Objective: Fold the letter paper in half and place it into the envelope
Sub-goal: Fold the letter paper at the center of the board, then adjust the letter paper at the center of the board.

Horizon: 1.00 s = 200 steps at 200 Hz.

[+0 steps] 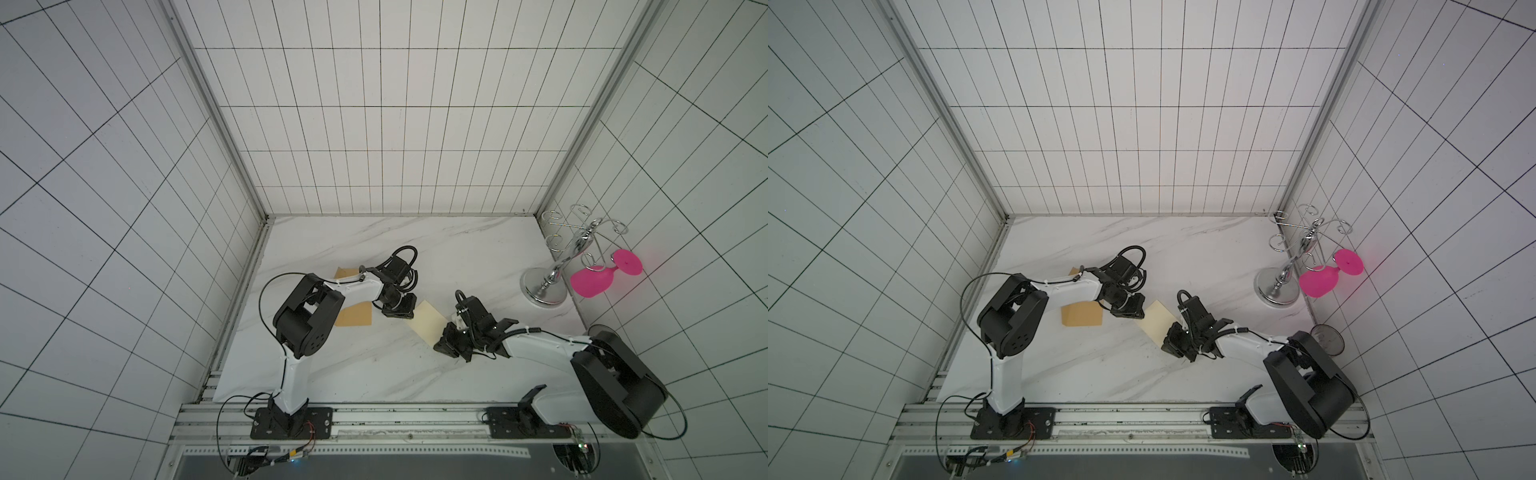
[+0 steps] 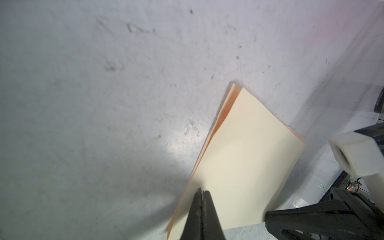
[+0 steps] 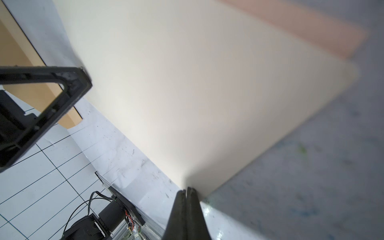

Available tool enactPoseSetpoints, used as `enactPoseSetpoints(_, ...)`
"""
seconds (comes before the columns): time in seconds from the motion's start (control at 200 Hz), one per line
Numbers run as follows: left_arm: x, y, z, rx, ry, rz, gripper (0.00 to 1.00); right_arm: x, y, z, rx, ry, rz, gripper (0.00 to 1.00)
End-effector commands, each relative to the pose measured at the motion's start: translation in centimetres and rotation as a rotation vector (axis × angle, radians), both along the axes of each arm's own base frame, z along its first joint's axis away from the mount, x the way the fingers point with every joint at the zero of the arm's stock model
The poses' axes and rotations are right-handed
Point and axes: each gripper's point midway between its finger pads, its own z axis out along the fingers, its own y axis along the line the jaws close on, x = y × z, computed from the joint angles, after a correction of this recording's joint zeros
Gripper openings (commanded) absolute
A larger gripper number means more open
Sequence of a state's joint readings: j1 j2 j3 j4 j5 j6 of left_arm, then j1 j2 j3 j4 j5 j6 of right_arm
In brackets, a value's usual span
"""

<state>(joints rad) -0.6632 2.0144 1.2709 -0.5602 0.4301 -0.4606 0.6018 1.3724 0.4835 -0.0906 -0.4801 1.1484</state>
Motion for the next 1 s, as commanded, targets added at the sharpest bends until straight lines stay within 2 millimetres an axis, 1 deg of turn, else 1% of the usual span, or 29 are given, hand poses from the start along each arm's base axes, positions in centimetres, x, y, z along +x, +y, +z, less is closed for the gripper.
enactPoseSetpoints(0.0, -3.5, 9.0, -8.1, 0.429, 0.107, 0.064, 0.0, -2.7, -3.6, -2.4, -0.17, 0.106, 0.01, 0.0)
enactPoseSetpoints(0.045, -4.0, 9.2, -7.9, 0.43, 0.11, 0.064, 0.0, -2.3, -4.4, -2.4, -0.193, 0.106, 0.008, 0.0)
enactPoseSetpoints(0.095, -4.8, 9.3, -7.6, 0.429, 0.116, 0.06, 0.0, -1.4, -5.1, -2.2, -0.211, 0.095, 0.003, 0.0)
enactPoseSetpoints(0.215, -7.0, 9.1, -6.7, 0.434, 0.12, 0.026, 0.0, 1.9, -7.0, -1.3, -0.235, 0.057, -0.017, 0.0)
enactPoseSetpoints(0.255, -7.7, 8.8, -6.5, 0.435, 0.12, 0.008, 0.0, 3.1, -7.3, -1.1, -0.232, 0.056, -0.029, 0.0)
enactPoseSetpoints(0.375, -9.7, 7.6, -6.0, 0.413, 0.162, -0.055, 0.0, 6.8, -7.9, -0.5, -0.232, 0.028, 0.008, 0.0)
enactPoseSetpoints(0.465, -10.5, 7.2, -4.9, 0.409, 0.183, -0.084, 0.0, 9.2, -7.8, 1.0, -0.205, -0.001, 0.016, 0.0)
enactPoseSetpoints(0.49, -10.5, 7.0, -4.4, 0.398, 0.181, -0.084, 0.0, 9.5, -7.8, 1.5, -0.202, -0.013, 0.02, 0.08)
enactPoseSetpoints(0.505, -10.4, 6.8, -4.0, 0.388, 0.176, -0.085, 0.0, 9.7, -7.8, 1.9, -0.201, -0.02, 0.022, 0.15)
enactPoseSetpoints(0.545, -10.1, 6.5, -3.0, 0.366, 0.161, -0.082, 0.0, 9.8, -8.0, 2.8, -0.209, -0.041, 0.029, 0.36)
enactPoseSetpoints(0.575, -9.7, 6.1, -2.1, 0.342, 0.146, -0.076, 0.0, 9.6, -8.0, 3.5, -0.211, -0.056, 0.036, 0.51)
enactPoseSetpoints(0.62, -8.9, 5.3, -0.7, 0.289, 0.128, -0.06, 0.0, 9.1, -8.1, 4.6, -0.211, -0.082, 0.044, 0.62)
enactPoseSetpoints(0.645, -8.3, 4.7, 0.1, 0.254, 0.117, -0.05, 0.0, 8.6, -8.2, 5.2, -0.214, -0.096, 0.048, 0.66)
enactPoseSetpoints(0.685, -7.3, 4.1, 1.3, 0.21, 0.102, -0.024, 0.0, 7.7, -8.2, 6.0, -0.218, -0.122, 0.059, 0.66)
enactPoseSetpoints(0.7, -6.8, 3.9, 1.8, 0.192, 0.096, -0.014, 0.0, 7.4, -8.1, 6.3, -0.215, -0.131, 0.067, 0.64)
enactPoseSetpoints(0.73, -5.8, 3.3, 2.6, 0.156, 0.082, 0.0, 0.0, 6.6, -7.8, 6.8, -0.204, -0.148, 0.084, 0.57)
enactPoseSetpoints(0.75, -5.2, 3.0, 3.1, 0.14, 0.071, 0.01, 0.0, 6.0, -7.6, 7.2, -0.196, -0.159, 0.097, 0.47)
enactPoseSetpoints(0.78, -4.1, 2.6, 3.8, 0.122, 0.049, 0.024, 0.0, 5.1, -7.1, 7.6, -0.185, -0.173, 0.119, 0.27)
enactPoseSetpoints(0.8, -3.4, 2.4, 4.1, 0.113, 0.038, 0.032, 0.0, 4.5, -6.7, 7.8, -0.177, -0.18, 0.138, 0.16)
enactPoseSetpoints(0.82, -2.8, 2.2, 4.2, 0.107, 0.029, 0.035, 0.0, 3.9, -6.3, 7.9, -0.169, -0.184, 0.157, 0.1)
enactPoseSetpoints(0.845, -1.9, 1.8, 4.5, 0.098, 0.016, 0.038, 0.0, 3.0, -5.6, 7.9, -0.158, -0.184, 0.186, 0.05)
enactPoseSetpoints(0.87, -1.2, 1.6, 4.4, 0.098, 0.013, 0.041, 0.0, 2.2, -4.9, 7.9, -0.142, -0.181, 0.216, 0.02)
enactPoseSetpoints(0.905, -0.3, 1.2, 4.3, 0.097, 0.011, 0.042, 0.0, 1.0, -4.0, 7.7, -0.122, -0.168, 0.259, 0.02)
enactPoseSetpoints(0.95, 0.7, 0.7, 3.9, 0.099, 0.012, 0.039, 0.0, -0.4, -3.0, 7.1, -0.109, -0.148, 0.301, 0.07)
enactPoseSetpoints(0.995, 1.5, 0.1, 3.6, 0.093, 0.007, 0.034, 0.0, -1.5, -2.2, 6.5, -0.096, -0.13, 0.33, 0.11)
